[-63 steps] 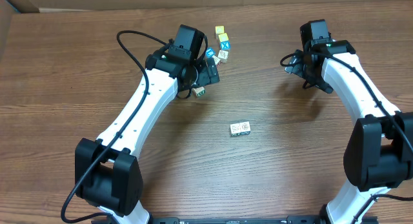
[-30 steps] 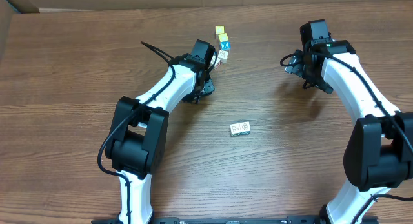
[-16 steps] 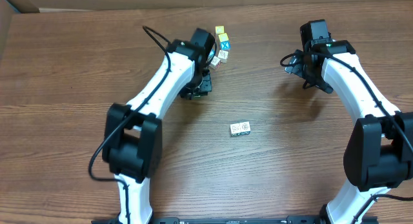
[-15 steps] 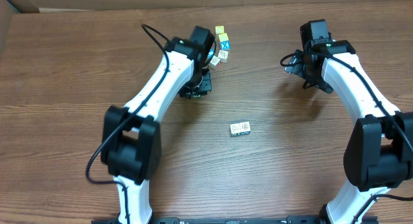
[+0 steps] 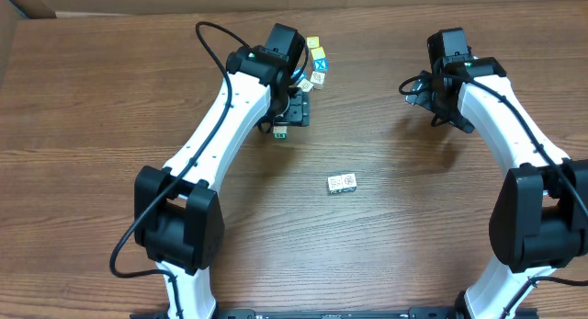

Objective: Flip 4 blocks
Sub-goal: 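Lower the left gripper and grasp the white K block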

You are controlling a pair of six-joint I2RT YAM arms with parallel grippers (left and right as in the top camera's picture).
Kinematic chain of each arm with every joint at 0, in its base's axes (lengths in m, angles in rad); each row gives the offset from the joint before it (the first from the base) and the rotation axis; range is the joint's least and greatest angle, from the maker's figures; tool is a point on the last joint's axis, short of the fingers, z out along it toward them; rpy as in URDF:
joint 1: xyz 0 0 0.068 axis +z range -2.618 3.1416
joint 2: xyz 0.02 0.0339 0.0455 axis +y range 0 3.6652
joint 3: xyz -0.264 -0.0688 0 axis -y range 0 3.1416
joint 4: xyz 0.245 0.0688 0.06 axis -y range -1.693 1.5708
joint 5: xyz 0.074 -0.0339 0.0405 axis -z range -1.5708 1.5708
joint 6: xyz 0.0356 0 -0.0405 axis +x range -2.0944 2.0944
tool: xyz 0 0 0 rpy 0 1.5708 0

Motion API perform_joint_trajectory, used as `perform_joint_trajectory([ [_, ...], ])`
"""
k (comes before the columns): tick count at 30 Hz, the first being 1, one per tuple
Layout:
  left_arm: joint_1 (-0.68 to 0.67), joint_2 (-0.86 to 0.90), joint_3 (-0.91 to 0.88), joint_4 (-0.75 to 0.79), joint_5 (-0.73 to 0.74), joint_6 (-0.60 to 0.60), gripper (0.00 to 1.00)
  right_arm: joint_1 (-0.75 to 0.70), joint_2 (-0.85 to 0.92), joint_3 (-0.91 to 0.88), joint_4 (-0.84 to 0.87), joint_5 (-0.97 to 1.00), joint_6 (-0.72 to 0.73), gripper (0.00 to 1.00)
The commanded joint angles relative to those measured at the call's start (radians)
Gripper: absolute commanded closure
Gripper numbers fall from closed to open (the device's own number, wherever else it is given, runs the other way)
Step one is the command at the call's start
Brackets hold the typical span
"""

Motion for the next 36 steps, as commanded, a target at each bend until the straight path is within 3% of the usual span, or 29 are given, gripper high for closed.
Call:
perform_joint_trajectory([
  [1, -0.003, 0.044, 0.0, 0.014, -0.003, 0.047, 0.52, 0.001, -0.026, 0.014, 0.002, 0.003, -0.007, 0.0],
  [17, -0.003, 0.23, -0.001, 0.064, -0.078, 0.047, 0.56, 0.001, -0.026, 0.014, 0.002, 0.003, -0.007, 0.0],
  [36, 0.002, 0.262, -0.001, 0.106, -0.126, 0.047, 0.64, 0.001, -0.026, 0.014, 0.002, 0.003, -0.007, 0.0],
])
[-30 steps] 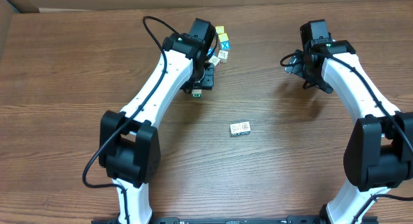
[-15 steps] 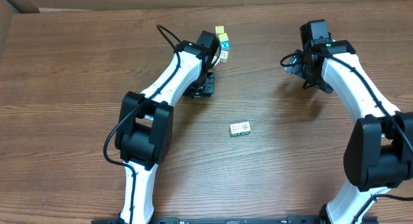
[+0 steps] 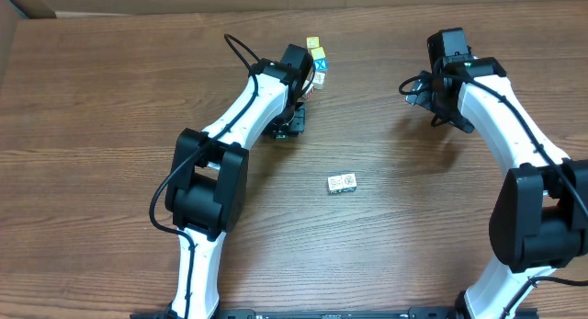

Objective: Flip 4 blocks

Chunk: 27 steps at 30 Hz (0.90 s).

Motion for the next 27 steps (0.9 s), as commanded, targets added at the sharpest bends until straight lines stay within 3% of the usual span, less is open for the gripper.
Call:
perform_joint_trajectory([
  [1, 0.002, 0.016, -0.001, -0.001, -0.027, 0.018, 0.65, 0.001, -0.026, 0.014, 0.002, 0.003, -0.007, 0.0],
  [9, 0.002, 0.016, -0.001, -0.002, -0.021, 0.014, 0.74, 0.001, -0.026, 0.014, 0.002, 0.003, -0.007, 0.0],
  [13, 0.002, 0.013, 0.008, -0.037, -0.017, 0.014, 0.96, 0.001, -0.026, 0.014, 0.002, 0.003, -0.007, 0.0],
  [20, 0.002, -0.085, 0.09, -0.153, 0.069, 0.015, 0.94, 0.001, -0.026, 0.014, 0.002, 0.003, -0.007, 0.0],
  [27, 0.002, -0.256, 0.097, -0.327, 0.217, 0.026, 0.86, 0.001, -0.026, 0.014, 0.002, 0.003, -0.007, 0.0],
])
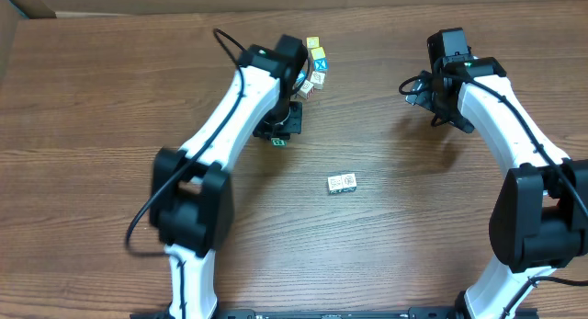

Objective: Flip 4 blocks

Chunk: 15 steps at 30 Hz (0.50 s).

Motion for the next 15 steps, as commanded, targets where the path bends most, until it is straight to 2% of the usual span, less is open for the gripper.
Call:
perform_joint_trajectory([
  [1, 0.0, -0.112, 0.038, -0.064, 0.095, 0.019, 0.82, 0.001, -0.026, 0.014, 0.002, 0.003, -0.006, 0.0],
  [3, 0.0, -0.128, 0.038, -0.135, 0.124, 0.019, 0.79, 0.001, -0.026, 0.014, 0.002, 0.003, -0.007, 0.0],
  [6, -0.005, -0.125, 0.027, -0.19, 0.161, 0.019, 0.82, 0.001, -0.026, 0.014, 0.002, 0.003, -0.007, 0.0],
  [13, -0.047, -0.124, -0.13, -0.134, 0.165, 0.018, 0.92, 0.001, -0.026, 0.014, 0.002, 0.003, -0.007, 0.0],
  [15, -0.056, -0.124, -0.18, -0.097, 0.179, 0.015, 0.91, 0.001, -0.026, 0.014, 0.002, 0.003, -0.006, 0.0],
])
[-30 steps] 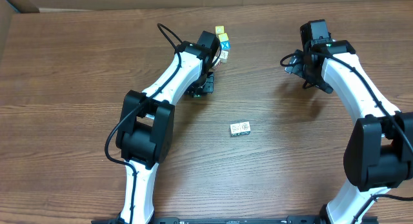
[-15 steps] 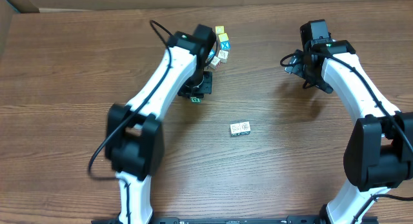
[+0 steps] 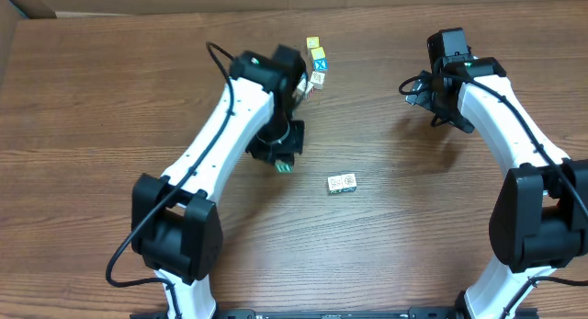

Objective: Flip 4 blocks

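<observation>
Several small letter blocks (image 3: 318, 63) sit in a loose cluster at the back centre of the table. Two pale blocks (image 3: 343, 183) lie side by side near the middle. My left gripper (image 3: 283, 161) hangs between the cluster and the pale pair, pointing down. A small block with a green face (image 3: 286, 166) shows at its tip, and the gripper looks shut on it. My right gripper (image 3: 415, 95) hovers at the back right, away from every block. Its fingers are too dark to read.
The brown wooden table (image 3: 92, 172) stretches across the view. A cardboard wall runs along its back edge. The right arm (image 3: 501, 117) reaches in along the right side.
My left gripper has moved toward the front and slightly right, away from the cluster, with the green-faced block still at its tip. The right arm and the other blocks have not moved.
My left gripper was beside the block cluster with the green-faced block at its tip. It then stood close against the cluster, then a little nearer the front. Now it is further forward, closer to the pale pair. The right arm stayed still throughout.
</observation>
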You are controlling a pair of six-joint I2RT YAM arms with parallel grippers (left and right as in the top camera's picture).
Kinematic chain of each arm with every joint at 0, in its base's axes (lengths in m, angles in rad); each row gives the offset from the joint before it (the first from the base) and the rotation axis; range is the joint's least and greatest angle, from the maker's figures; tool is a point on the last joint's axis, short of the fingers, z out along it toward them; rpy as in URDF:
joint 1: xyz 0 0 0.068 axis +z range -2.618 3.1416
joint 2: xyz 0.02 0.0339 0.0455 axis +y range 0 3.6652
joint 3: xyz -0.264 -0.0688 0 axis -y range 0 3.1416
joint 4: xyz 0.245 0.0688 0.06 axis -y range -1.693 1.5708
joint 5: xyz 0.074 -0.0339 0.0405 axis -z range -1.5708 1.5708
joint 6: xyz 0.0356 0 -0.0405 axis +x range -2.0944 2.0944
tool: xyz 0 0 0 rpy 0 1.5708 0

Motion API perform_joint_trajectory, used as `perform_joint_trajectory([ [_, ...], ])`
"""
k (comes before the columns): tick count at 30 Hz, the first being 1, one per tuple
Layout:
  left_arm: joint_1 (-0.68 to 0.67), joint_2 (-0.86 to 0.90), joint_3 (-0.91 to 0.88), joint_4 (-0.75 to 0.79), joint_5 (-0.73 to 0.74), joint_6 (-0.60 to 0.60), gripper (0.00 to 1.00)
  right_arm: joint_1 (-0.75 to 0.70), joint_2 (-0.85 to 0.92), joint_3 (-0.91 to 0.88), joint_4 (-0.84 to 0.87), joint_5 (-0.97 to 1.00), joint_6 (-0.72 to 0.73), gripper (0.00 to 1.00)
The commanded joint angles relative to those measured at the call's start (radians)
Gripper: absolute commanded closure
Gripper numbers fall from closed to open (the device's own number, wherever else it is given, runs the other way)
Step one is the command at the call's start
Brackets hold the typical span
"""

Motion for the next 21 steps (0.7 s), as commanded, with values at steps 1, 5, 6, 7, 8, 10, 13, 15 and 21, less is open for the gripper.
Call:
perform_joint_trajectory([
  [1, -0.019, 0.012, -0.078, 0.039, 0.051, 0.014, 0.9, 0.001, -0.026, 0.014, 0.002, 0.003, -0.007, 0.0],
  [5, -0.029, 0.012, -0.167, 0.129, 0.119, 0.015, 0.86, 0.001, -0.026, 0.014, 0.002, 0.003, -0.007, 0.0],
  [6, -0.03, 0.012, -0.183, 0.147, 0.121, 0.014, 0.85, 0.001, -0.026, 0.014, 0.002, 0.003, -0.007, 0.0],
  [7, -0.031, 0.012, -0.197, 0.162, 0.121, 0.008, 0.85, 0.001, -0.026, 0.014, 0.002, 0.003, -0.006, 0.0],
  [8, -0.031, 0.012, -0.207, 0.174, 0.12, 0.002, 0.86, 0.001, -0.026, 0.014, 0.002, 0.003, -0.006, 0.0],
  [10, -0.031, 0.012, -0.214, 0.187, 0.12, -0.001, 0.85, 0.001, -0.026, 0.014, 0.002, 0.003, -0.007, 0.0],
  [13, -0.031, 0.012, -0.211, 0.189, 0.121, 0.0, 0.46, 0.001, -0.026, 0.014, 0.002, 0.003, -0.007, 0.0],
  [15, -0.031, 0.012, -0.209, 0.193, 0.12, 0.0, 0.38, 0.001, -0.026, 0.014, 0.002, 0.003, -0.006, 0.0],
  [21, -0.023, 0.012, -0.19, 0.219, 0.111, 0.0, 0.42, 0.001, -0.026, 0.014, 0.002, 0.003, -0.007, 0.0],
])
